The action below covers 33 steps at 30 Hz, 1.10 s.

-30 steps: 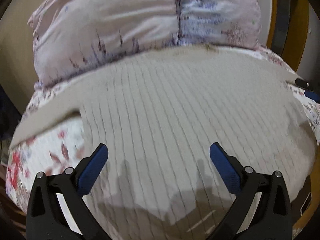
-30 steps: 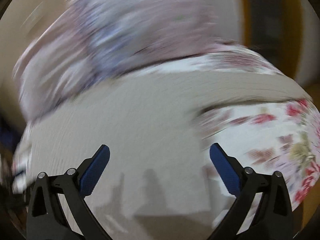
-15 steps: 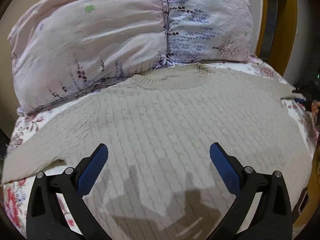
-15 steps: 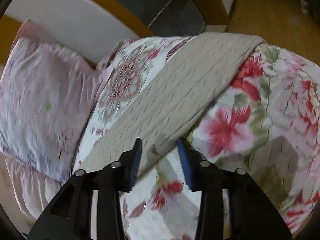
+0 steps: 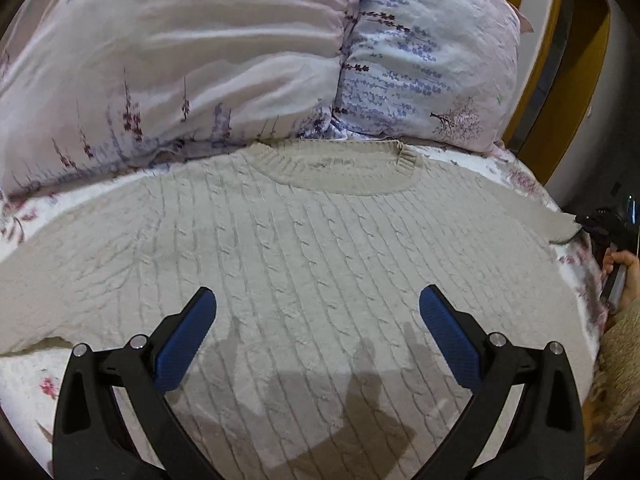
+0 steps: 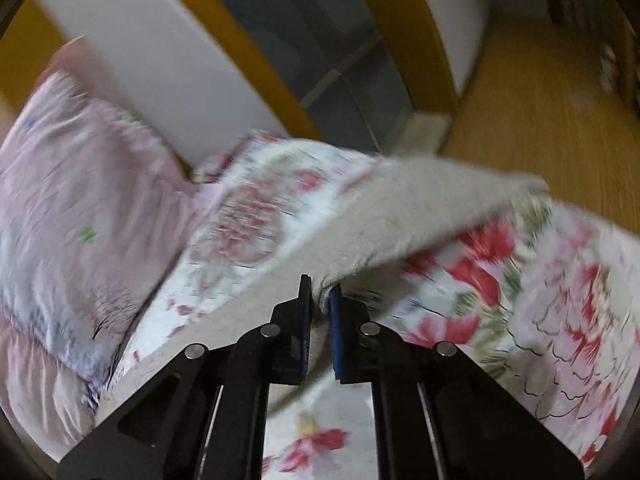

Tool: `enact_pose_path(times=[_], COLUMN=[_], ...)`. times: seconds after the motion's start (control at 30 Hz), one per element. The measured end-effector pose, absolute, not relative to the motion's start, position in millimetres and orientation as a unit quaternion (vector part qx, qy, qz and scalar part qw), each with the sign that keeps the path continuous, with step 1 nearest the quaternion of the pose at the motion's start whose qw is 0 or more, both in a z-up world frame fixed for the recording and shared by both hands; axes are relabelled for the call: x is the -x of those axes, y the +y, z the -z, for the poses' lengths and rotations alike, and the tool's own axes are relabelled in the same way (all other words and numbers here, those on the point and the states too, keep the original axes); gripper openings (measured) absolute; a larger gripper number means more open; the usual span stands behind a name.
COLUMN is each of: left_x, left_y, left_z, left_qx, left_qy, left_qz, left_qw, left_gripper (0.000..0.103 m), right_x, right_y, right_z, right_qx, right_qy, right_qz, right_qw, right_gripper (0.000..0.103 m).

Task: Fold small clothes
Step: 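Grasp the sweater sleeve nearest the right tool and lift it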

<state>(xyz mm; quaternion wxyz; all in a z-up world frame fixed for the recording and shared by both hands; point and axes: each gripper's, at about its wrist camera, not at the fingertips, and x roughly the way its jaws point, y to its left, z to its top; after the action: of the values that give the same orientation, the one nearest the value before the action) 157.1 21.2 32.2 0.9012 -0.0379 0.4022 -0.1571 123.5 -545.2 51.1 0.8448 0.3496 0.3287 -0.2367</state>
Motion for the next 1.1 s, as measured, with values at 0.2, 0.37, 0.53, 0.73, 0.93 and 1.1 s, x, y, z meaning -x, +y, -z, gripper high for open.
enact_pose_path(times=[0.2, 0.37, 0.53, 0.73, 0.93, 1.1], left_x=[-161, -164, -163, -160, -165, -173], left_y=[32, 33, 36, 38, 39, 43], left_z=[-30, -29, -26, -27, -29, -23], left_qx=[0.096, 0.108, 0.137, 0.163, 0.180, 0.217], left_qy=[0.407, 0.426, 0.425, 0.415, 0.419, 0.439], left_qz=[0.181, 0.192, 0.208, 0.226, 0.239, 0.255], left_qw=[0.890, 0.877, 0.870, 0.866, 0.857, 0.834], left_gripper=[0.101, 0.101, 0.101, 0.101, 0.101, 0.096], right_x=[-150, -167, -172, -169, -168, -174], right_y=[-452, -353, -262, -260, -315, -351], right_z=[-100, -100, -49, -27, -33, -25], right_qx=[-0.281, -0.238, -0.181, -0.214, -0.315, -0.364], right_qy=[0.317, 0.354, 0.450, 0.478, 0.445, 0.431], right_qz=[0.091, -0.057, -0.147, -0.143, -0.078, 0.013], right_qw=[0.901, 0.903, 0.862, 0.840, 0.835, 0.826], right_gripper=[0.009, 0.009, 0.009, 0.026, 0.055, 0.036])
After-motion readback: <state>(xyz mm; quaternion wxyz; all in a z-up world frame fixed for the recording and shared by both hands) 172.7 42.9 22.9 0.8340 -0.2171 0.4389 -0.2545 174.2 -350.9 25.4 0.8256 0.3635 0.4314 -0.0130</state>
